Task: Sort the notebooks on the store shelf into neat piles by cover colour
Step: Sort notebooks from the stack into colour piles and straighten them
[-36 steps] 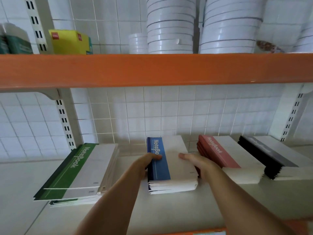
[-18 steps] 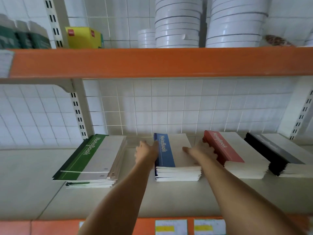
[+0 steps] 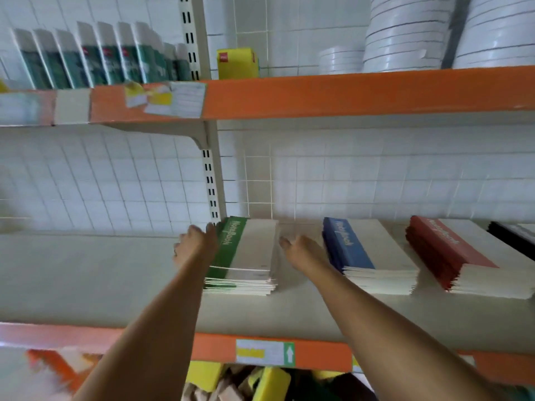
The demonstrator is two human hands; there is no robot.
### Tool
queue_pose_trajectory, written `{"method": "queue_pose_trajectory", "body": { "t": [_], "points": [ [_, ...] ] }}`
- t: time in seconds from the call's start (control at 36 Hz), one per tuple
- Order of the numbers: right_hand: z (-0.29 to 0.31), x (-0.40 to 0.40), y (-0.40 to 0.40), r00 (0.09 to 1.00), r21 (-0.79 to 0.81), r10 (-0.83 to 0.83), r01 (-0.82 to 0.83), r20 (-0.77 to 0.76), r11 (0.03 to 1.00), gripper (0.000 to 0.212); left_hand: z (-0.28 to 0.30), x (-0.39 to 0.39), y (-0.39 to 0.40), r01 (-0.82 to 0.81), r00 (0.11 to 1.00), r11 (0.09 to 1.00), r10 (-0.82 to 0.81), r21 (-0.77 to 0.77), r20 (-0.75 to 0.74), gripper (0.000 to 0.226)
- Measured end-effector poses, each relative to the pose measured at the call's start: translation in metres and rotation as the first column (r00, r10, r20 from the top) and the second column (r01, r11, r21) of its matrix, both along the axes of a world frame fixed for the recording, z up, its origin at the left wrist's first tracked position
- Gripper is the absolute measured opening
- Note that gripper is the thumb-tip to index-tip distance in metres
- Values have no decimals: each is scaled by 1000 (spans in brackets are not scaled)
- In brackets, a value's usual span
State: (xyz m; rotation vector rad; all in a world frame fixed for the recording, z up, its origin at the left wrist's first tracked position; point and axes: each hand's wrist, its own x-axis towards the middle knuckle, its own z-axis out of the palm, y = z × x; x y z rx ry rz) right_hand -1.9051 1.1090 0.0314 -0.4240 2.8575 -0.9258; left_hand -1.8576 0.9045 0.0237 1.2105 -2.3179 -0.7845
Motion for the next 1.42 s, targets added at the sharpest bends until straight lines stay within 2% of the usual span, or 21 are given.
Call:
{"method": "queue_pose_trajectory", "body": {
  "t": [0.06,0.11,0.14,0.19,0.25,0.33,0.42,0.56,0.58,0.61,0.67,0.72,0.94,1.19,1.33,1.39,1.42],
  "points": [
    [-8,1,-13,988,-66,-50,60,149,996,64,-5,7,-22,41,998,995,-44,86,37,63],
    [-15,0,-23,965,-105,-108,136,238,985,68,-9,13,-35,105,994,960,-108,259,-3,72],
    [-17,0,-27,957,-115,-135,170,258,979,70,-12,14,-40,136,990,917,-136,375,-28,77],
    [-20,-2,-35,942,-138,-183,229,282,964,72,-17,16,-47,193,980,769,-186,609,-75,86],
    [-24,-6,-42,917,-211,-197,281,347,936,75,-20,15,-50,245,966,643,-225,726,-127,89],
    [-27,-8,-51,873,-317,-166,335,458,887,76,-19,7,-50,317,934,607,-335,729,-127,86],
    [-28,-6,-58,894,-257,-202,321,399,912,72,-21,0,-50,358,900,589,-423,724,-101,84],
    [-33,-9,-62,908,-244,-206,307,365,920,67,-36,-12,-49,357,892,576,-444,735,-86,79],
    [-34,-10,-61,908,-259,-199,306,367,916,67,-33,-10,-43,376,880,562,-467,737,-92,83],
    [-35,-11,-59,909,-269,-198,308,367,912,67,-35,-13,-42,387,869,569,-489,725,-80,100],
    [-37,-12,-56,912,-290,-197,310,359,906,65,-72,-49,-58,415,855,630,-517,656,-45,149],
    [-38,-13,-54,913,-291,-194,306,358,906,64,-100,-78,-71,416,843,665,-538,620,11,164],
    [-39,-14,-54,936,-242,-179,258,304,935,58,-84,-69,-63,433,836,711,-546,554,47,165],
    [-40,-14,-53,956,-199,-152,204,251,958,58,-92,-70,-71,403,850,741,-521,537,81,153],
    [-39,-14,-53,958,-177,-154,200,241,964,58,-83,-64,-67,387,861,731,-504,562,63,162],
    [-39,-13,-53,958,-177,-155,200,242,964,59,-53,-41,-52,377,873,703,-487,603,22,149],
    [-38,-12,-53,958,-173,-154,198,242,965,59,-35,-27,-44,371,878,686,-478,626,3,129]
  ]
}}
